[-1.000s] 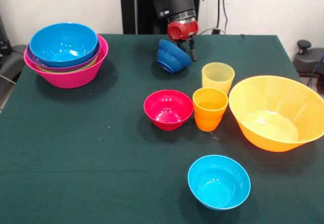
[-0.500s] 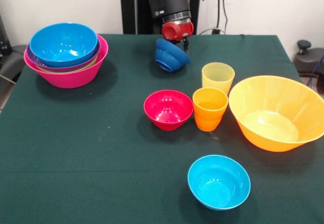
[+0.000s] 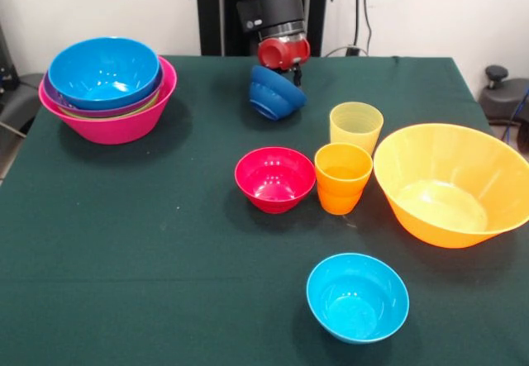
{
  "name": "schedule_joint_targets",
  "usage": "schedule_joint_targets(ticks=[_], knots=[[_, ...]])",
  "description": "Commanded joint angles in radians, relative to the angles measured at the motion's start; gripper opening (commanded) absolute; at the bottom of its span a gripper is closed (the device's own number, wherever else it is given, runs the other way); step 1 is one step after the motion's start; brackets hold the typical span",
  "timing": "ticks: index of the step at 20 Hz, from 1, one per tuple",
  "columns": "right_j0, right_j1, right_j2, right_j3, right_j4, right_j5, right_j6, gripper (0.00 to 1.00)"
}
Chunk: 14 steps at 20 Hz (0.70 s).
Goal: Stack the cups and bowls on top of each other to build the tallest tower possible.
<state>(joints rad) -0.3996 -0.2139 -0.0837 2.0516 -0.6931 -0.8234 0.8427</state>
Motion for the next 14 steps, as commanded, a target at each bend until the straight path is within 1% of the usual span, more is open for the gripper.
schedule_joint_targets(ticks=[1,4,8,14], knots=[[-0.009,0.006,0.020,-0.352,0.053,0.211,0.144,1.00],[0.001,0.018,0.013,-0.373,0.068,0.211,0.140,1.00],[0.000,0.032,0.021,-0.400,0.063,0.231,0.147,1.00],[-0.021,0.017,0.049,-0.421,-0.004,0.282,0.171,1.00]])
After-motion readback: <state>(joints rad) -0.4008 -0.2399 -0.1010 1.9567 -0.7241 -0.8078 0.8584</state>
